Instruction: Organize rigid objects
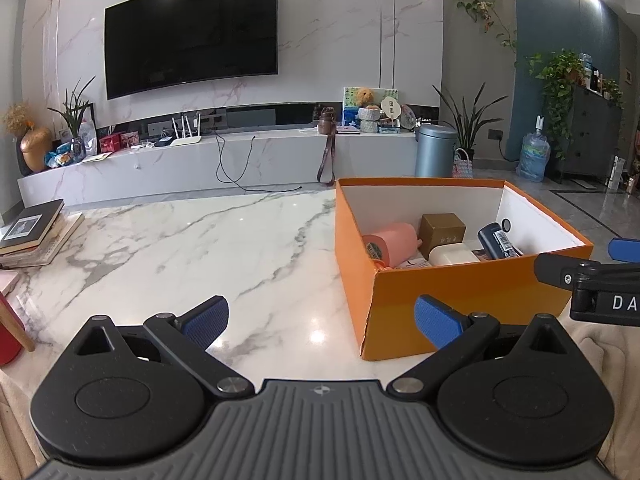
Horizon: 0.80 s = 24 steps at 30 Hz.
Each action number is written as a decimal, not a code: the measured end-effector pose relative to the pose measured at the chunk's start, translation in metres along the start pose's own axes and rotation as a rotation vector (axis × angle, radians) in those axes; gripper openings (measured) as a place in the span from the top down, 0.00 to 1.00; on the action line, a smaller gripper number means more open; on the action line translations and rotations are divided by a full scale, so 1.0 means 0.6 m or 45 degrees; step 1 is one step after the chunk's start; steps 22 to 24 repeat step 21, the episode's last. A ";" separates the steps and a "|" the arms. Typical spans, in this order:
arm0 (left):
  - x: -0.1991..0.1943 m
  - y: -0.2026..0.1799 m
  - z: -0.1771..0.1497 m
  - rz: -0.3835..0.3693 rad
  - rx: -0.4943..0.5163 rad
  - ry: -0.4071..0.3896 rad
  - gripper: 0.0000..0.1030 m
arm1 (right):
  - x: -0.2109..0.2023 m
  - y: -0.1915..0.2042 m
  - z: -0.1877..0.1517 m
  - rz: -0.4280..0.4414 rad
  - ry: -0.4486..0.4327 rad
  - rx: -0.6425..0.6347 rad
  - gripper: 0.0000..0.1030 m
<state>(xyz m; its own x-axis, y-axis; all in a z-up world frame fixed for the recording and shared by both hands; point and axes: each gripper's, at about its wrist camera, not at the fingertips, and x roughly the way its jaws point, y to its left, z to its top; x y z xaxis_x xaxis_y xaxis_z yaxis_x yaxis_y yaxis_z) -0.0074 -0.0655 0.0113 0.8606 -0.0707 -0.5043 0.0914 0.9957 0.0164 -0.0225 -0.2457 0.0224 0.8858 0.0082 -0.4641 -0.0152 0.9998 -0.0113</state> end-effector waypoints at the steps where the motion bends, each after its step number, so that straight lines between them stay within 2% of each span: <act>1: 0.000 0.000 0.000 0.000 0.002 0.000 0.00 | 0.000 0.000 0.000 0.000 0.001 0.000 0.02; 24: -0.001 0.002 0.000 -0.005 0.002 0.000 0.00 | 0.001 0.001 -0.001 0.001 -0.002 0.004 0.02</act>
